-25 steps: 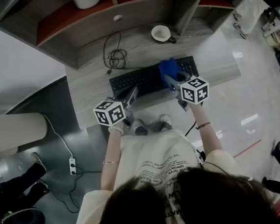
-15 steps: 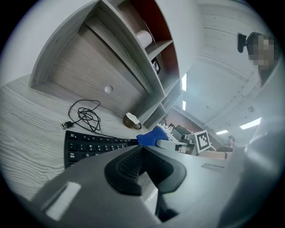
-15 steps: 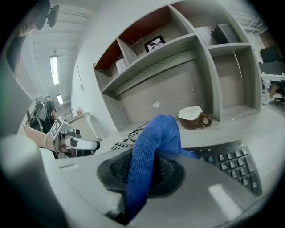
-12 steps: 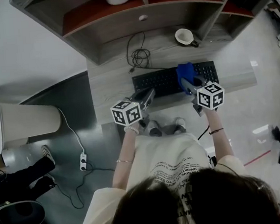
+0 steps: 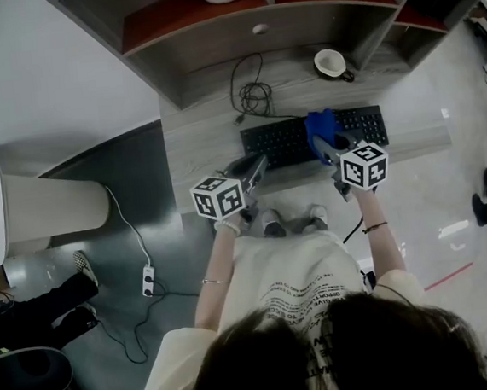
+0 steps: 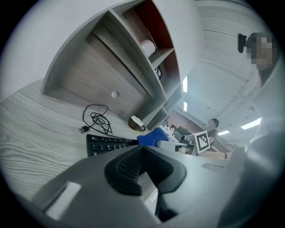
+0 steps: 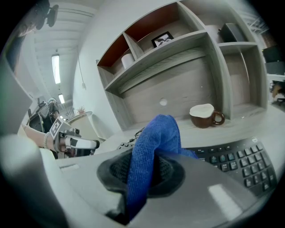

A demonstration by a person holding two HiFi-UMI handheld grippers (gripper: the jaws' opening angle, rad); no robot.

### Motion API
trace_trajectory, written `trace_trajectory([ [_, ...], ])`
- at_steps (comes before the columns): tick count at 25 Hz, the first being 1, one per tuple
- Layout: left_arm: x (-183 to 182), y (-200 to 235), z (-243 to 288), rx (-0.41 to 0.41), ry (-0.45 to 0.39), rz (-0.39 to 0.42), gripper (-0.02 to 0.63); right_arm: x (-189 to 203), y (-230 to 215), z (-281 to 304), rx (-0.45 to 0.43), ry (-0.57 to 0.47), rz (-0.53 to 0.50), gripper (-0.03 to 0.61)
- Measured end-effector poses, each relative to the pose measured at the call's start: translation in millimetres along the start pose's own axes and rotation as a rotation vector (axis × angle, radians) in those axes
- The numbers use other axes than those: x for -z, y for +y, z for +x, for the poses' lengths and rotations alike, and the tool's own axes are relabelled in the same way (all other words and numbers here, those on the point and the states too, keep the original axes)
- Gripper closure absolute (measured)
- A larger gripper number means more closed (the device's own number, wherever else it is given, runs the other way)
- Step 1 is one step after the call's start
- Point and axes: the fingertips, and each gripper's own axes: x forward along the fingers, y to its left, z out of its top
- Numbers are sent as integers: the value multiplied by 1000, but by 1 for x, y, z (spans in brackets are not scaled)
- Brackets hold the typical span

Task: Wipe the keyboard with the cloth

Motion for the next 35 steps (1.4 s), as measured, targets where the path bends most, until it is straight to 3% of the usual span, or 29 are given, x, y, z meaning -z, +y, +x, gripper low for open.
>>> trace_trajectory([
  [19,2,23,-41,-43,-32,-20,617,4,34,26,-29,14,-11,526],
  [35,-3,34,-56,-127,-92,-68,617,5,63,50,-138,73,-37,526],
])
